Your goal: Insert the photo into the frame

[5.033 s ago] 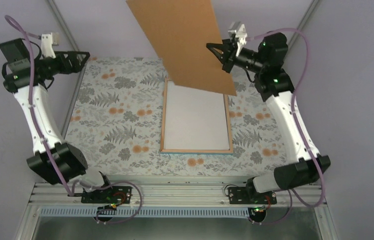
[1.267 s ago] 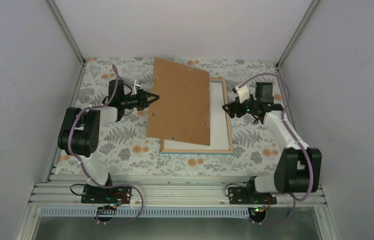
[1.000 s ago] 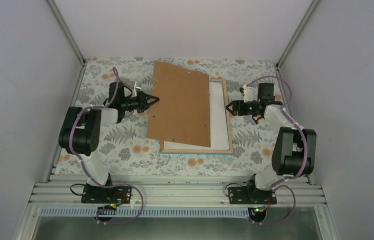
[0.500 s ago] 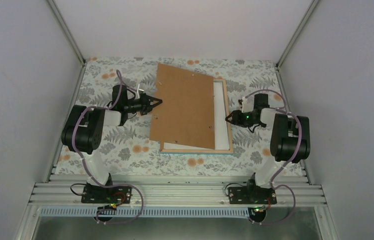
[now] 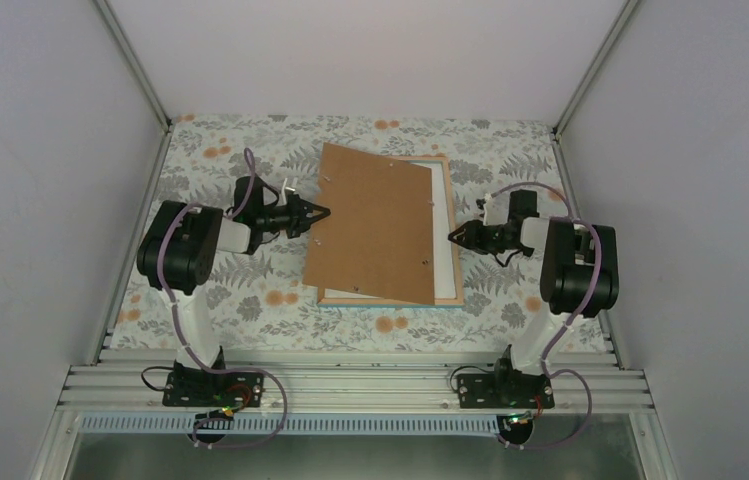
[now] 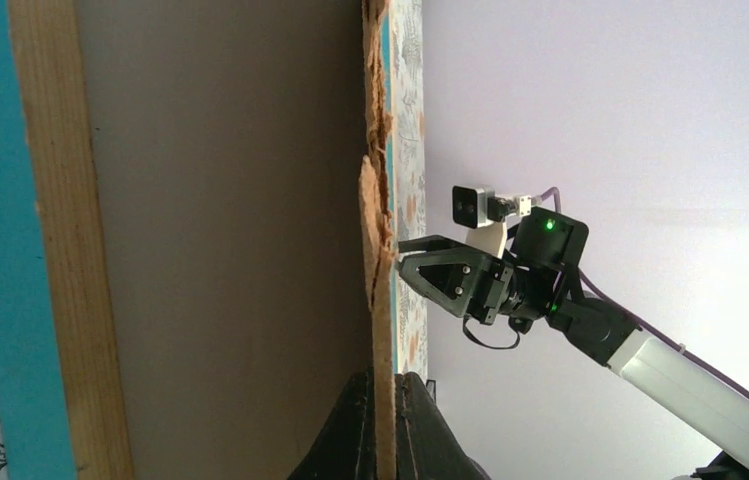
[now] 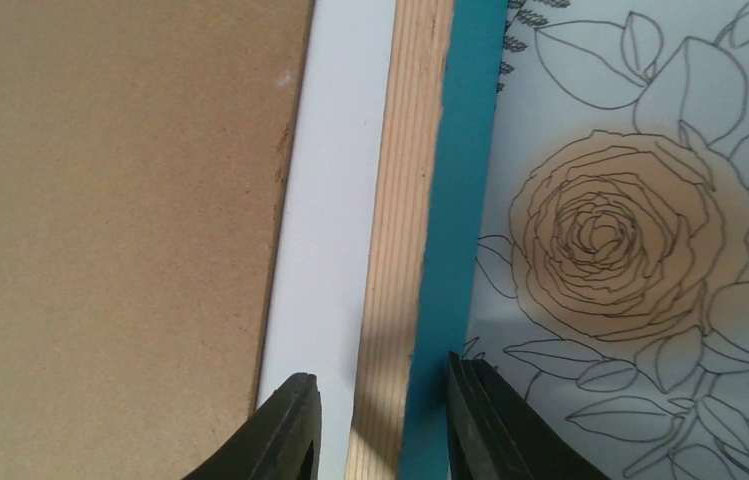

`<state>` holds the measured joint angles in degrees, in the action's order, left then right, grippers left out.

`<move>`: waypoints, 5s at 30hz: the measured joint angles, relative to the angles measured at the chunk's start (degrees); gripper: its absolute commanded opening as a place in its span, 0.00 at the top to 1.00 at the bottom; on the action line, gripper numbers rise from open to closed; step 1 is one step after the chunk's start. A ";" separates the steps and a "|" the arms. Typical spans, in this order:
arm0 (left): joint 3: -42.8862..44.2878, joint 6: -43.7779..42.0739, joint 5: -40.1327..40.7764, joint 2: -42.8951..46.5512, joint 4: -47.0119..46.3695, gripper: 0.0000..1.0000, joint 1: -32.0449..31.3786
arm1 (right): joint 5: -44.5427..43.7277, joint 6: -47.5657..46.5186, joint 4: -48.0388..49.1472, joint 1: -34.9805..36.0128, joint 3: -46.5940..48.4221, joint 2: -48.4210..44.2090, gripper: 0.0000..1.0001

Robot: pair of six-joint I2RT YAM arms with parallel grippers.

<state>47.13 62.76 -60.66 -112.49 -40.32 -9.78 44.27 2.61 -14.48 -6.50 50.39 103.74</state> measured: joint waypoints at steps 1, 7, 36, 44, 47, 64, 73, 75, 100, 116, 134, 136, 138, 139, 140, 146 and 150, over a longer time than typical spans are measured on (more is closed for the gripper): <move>0.00 -0.07 0.02 -0.09 -0.09 0.97 0.00 | 0.24 0.02 0.24 0.00 -0.11 0.04 0.67; 0.28 -0.15 -0.02 -0.94 -1.44 0.98 0.00 | 1.36 0.20 1.03 0.00 -0.57 0.35 0.69; 0.90 -3.63 6.49 -2.64 -0.83 0.98 -2.64 | 3.45 0.44 3.02 0.04 -1.38 1.03 0.71; 2.03 -4.04 8.90 -3.50 -0.63 0.98 -4.17 | 3.63 0.50 3.39 0.04 -1.57 1.03 0.71; 2.75 -5.20 10.10 -3.50 0.68 0.98 -4.94 | 3.67 0.52 3.39 0.04 -1.57 1.03 0.72; 11.69 -22.99 24.85 0.39 25.49 0.53 -9.88 | 3.48 0.70 3.30 -0.09 -1.46 0.98 0.71; 15.54 -35.23 38.95 2.08 41.24 0.19 -15.80 | 3.50 0.70 2.58 -0.07 -1.40 0.79 0.70; 16.28 -37.46 40.35 2.67 43.21 0.09 -16.55 | 3.50 0.70 2.36 -0.07 -1.36 0.76 0.70; 20.11 -58.34 51.49 8.31 59.43 0.00 -21.94 | 1.53 -0.20 -2.16 0.04 0.26 -0.59 0.46; 21.97 -62.47 48.24 8.09 63.82 0.00 -20.76 | -0.96 -1.38 -3.65 0.02 2.95 -0.50 0.31; 15.91 -62.14 41.70 13.51 58.69 0.18 -8.41 | -1.14 -2.60 -3.72 0.44 7.30 3.08 0.38; 15.10 -62.12 40.44 13.51 58.16 0.24 -7.10 | -0.90 -2.69 -2.93 0.87 7.74 3.78 0.40; 14.25 -62.31 38.77 13.49 57.99 0.34 -5.60 | -0.57 -2.97 -2.25 1.62 7.87 4.22 0.43; 13.97 -62.49 37.90 13.49 57.99 0.39 -4.90 | -0.61 -3.06 -1.86 1.99 7.89 4.33 0.44; 13.84 -62.73 37.31 13.44 57.99 0.42 -4.22 | -0.63 -3.15 -1.62 2.36 7.89 4.44 0.45; 13.81 -65.46 34.93 11.32 58.05 0.46 -1.55 | -0.24 -3.26 -0.50 4.26 7.85 4.96 0.46; 13.44 -66.93 34.62 10.51 58.34 0.47 -1.42 | -0.07 -3.26 0.55 6.05 7.41 4.98 0.46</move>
<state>60.58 -4.16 -26.04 -101.97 18.02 -11.20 44.21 -0.64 -13.93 -0.45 57.80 108.73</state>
